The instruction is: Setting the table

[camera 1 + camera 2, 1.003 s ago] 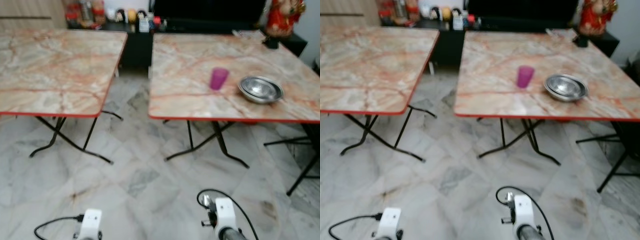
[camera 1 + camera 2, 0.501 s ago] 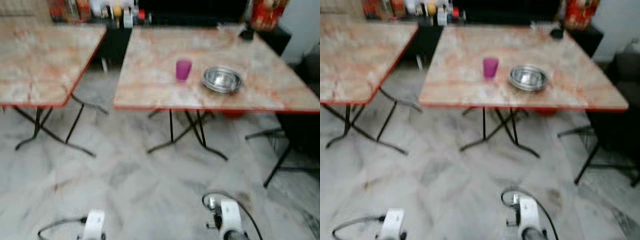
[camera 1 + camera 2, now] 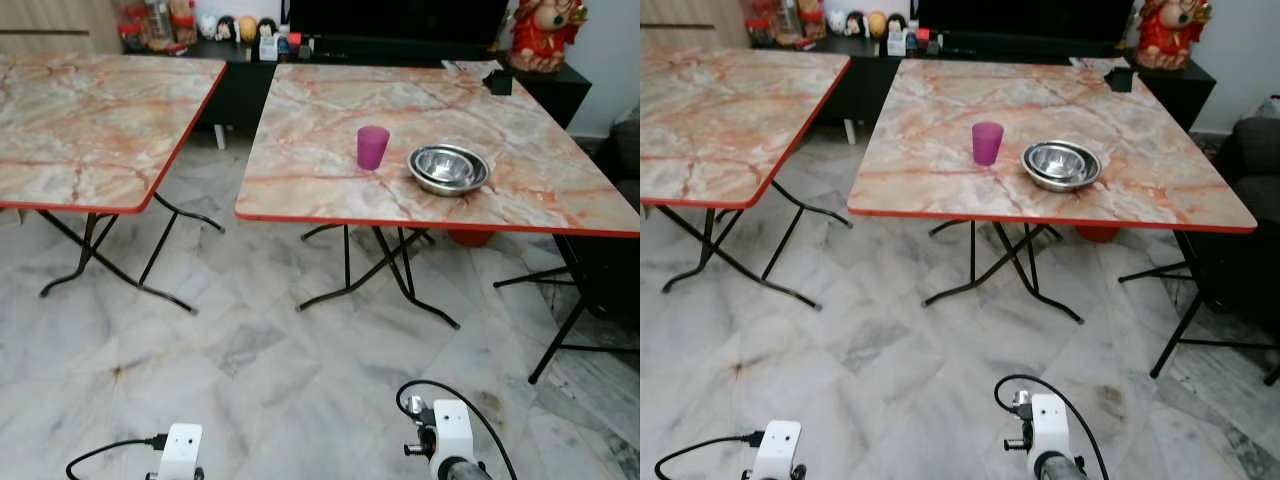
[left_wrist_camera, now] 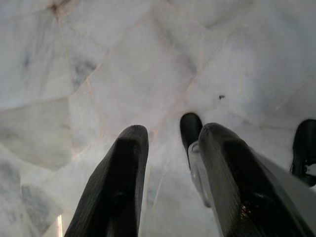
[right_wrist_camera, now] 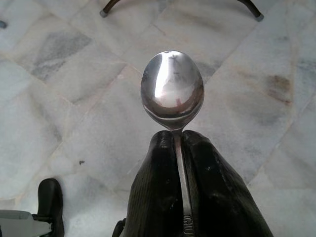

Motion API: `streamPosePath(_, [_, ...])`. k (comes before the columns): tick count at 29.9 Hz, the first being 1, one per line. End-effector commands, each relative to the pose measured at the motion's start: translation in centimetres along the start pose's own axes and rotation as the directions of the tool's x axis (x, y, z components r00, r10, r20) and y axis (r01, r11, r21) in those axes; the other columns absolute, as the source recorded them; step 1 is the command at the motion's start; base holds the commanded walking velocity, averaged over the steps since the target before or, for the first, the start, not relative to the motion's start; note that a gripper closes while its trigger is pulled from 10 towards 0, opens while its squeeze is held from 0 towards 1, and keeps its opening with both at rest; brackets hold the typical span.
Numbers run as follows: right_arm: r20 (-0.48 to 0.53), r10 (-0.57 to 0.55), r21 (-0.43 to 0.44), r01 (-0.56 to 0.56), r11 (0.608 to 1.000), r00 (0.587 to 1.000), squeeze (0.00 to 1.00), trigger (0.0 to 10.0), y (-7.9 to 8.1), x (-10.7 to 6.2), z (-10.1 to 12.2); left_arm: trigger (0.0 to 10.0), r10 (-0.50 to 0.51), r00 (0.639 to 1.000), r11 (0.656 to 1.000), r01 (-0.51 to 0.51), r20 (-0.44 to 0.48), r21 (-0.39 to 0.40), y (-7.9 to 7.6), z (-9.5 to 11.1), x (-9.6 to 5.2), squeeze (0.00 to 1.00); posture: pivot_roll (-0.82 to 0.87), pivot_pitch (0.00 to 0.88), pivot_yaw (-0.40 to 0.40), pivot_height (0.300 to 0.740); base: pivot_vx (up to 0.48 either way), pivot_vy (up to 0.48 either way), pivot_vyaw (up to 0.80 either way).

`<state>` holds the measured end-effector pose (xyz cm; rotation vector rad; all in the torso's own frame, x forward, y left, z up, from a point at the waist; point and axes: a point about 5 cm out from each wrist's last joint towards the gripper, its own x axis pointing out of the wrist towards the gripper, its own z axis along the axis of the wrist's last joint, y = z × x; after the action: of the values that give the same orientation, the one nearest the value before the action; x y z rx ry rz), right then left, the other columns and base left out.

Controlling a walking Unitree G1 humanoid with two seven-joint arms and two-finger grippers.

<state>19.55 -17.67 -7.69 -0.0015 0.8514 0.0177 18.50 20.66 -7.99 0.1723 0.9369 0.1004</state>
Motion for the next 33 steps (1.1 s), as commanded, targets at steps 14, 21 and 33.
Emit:
streamPosePath(14, [0.005, -0.005, 0.014, 0.005, 1.0, 1.0, 0.0, 10.0, -0.19, 0.08, 0.36, 10.0, 0.001, 1.0, 1.0, -0.001, -0.004, -0.007, -0.13, 0.23, 0.07, 0.0, 0.0, 0.102, -0.053, 0.74, 0.443, 0.0, 0.0])
streamPosePath(21, [0.001, -0.005, 0.014, 0.005, 1.0, 1.0, 0.0, 10.0, -0.25, 0.05, 0.24, 10.0, 0.001, 1.0, 1.0, -0.001, -0.009, -0.003, -0.18, 0.25, 0.08, 0.0, 0.0, 0.101, -0.054, 0.74, 0.415, 0.0, 0.0])
streamPosePath(33, [-0.003, -0.002, 0.014, 0.002, 1.0, 1.0, 0.0, 10.0, -0.14, 0.07, 0.24, 10.0, 0.021, 1.0, 1.0, -0.021, -0.018, 0.013, 0.09, 0.09, 0.07, 0.0, 0.0, 0.1, -0.053, 0.74, 0.028, 0.0, 0.0])
